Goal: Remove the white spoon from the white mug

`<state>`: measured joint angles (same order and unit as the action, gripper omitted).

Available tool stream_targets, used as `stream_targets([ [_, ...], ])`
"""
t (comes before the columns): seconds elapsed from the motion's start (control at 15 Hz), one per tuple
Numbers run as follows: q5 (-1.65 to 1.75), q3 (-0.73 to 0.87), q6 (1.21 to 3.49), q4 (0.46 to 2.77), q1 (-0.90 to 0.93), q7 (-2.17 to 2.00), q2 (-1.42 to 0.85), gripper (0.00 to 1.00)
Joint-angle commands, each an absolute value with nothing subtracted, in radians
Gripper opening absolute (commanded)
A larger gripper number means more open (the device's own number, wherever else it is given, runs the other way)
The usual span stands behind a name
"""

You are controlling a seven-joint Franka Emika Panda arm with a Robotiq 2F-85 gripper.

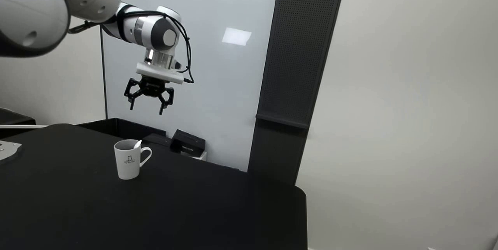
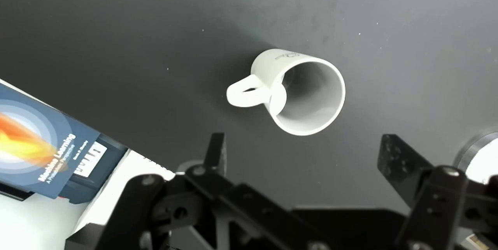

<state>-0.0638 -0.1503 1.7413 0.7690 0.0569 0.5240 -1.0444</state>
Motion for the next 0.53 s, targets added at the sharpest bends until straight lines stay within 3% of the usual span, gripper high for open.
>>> stream_targets([
  [0.0,-0.076,-0.162,1.701,0.582,0.071,0.484,-1.171,1.00],
  [0.47,-0.124,-0.179,1.713,0.515,0.052,0.502,-1.251,1.00],
])
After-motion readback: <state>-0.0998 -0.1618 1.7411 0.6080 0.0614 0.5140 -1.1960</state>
